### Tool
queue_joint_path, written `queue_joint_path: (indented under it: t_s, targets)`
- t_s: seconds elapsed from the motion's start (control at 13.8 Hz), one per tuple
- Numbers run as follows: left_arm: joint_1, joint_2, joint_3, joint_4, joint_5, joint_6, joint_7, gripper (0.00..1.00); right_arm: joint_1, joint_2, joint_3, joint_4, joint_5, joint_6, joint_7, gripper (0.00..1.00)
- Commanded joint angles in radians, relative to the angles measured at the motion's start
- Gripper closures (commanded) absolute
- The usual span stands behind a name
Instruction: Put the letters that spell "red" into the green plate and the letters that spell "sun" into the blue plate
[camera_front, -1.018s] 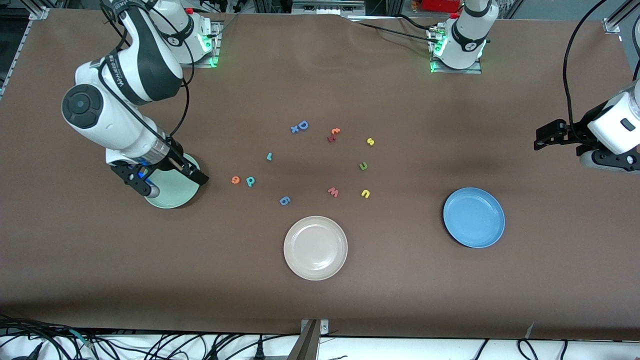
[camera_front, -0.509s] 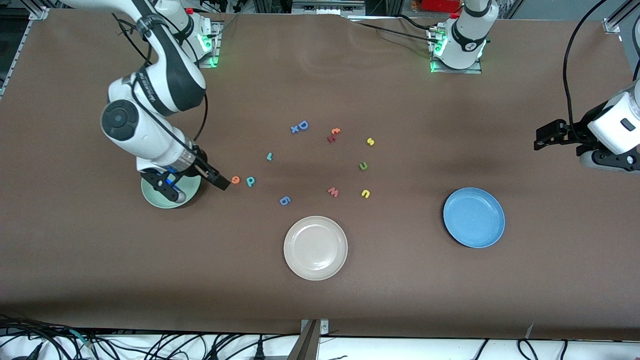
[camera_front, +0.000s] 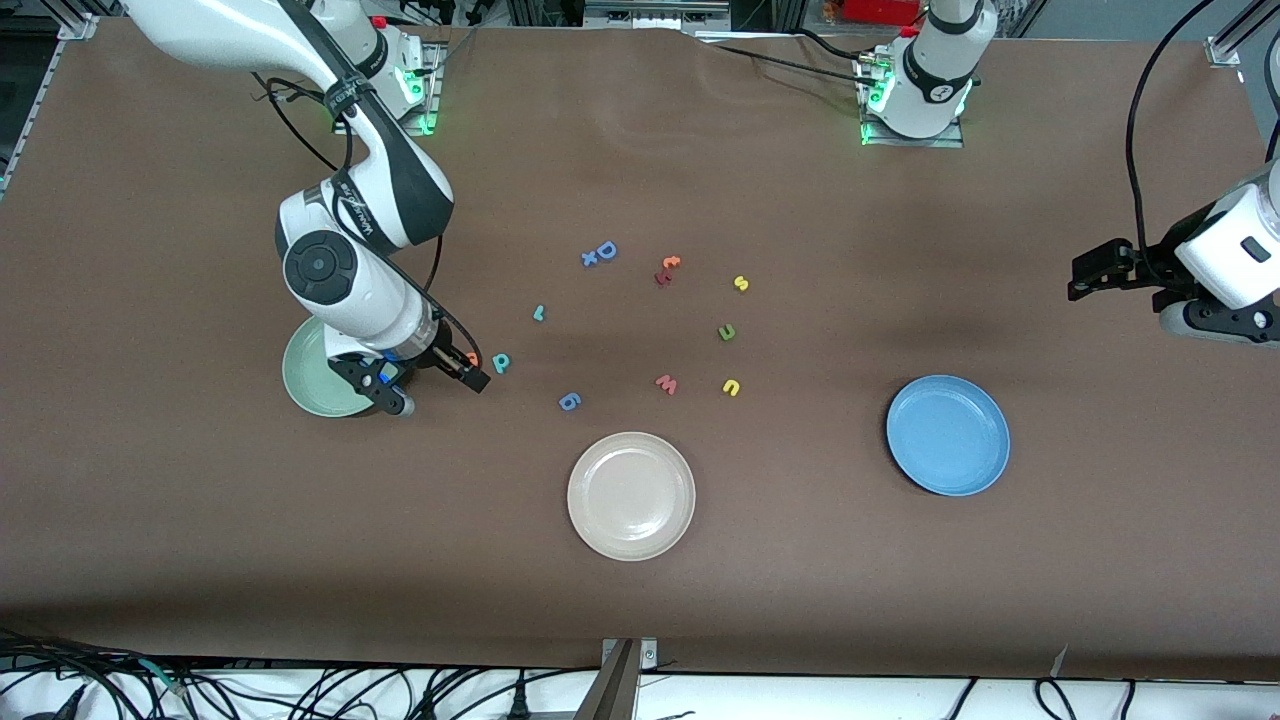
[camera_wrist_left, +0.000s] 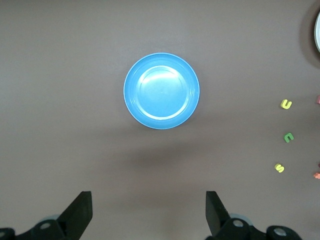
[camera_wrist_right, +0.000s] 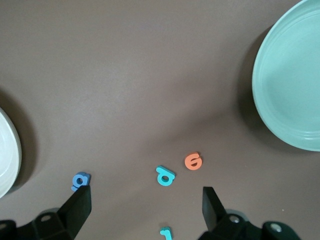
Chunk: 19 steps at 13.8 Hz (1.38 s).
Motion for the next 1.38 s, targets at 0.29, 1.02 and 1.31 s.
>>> queue_joint_path:
  t_s: [0.29,1.02,1.31]
  targets:
    - [0.000,0.020,-0.001,0.024,-0.026,-0.007,0.020,0.00,-0.014,-0.005,-0.009,0.010,-0.020,0.006,0.019,0.01]
    - [-0.026,0.054,-0.012,0.025,-0.063,-0.006,0.008,0.00,-0.017,-0.001,-0.010,0.010,-0.020,0.030,0.017,0.01]
    - [-0.052,0.088,-0.017,0.040,-0.066,-0.006,0.005,0.00,0.007,0.059,-0.009,0.001,-0.020,0.087,0.022,0.01]
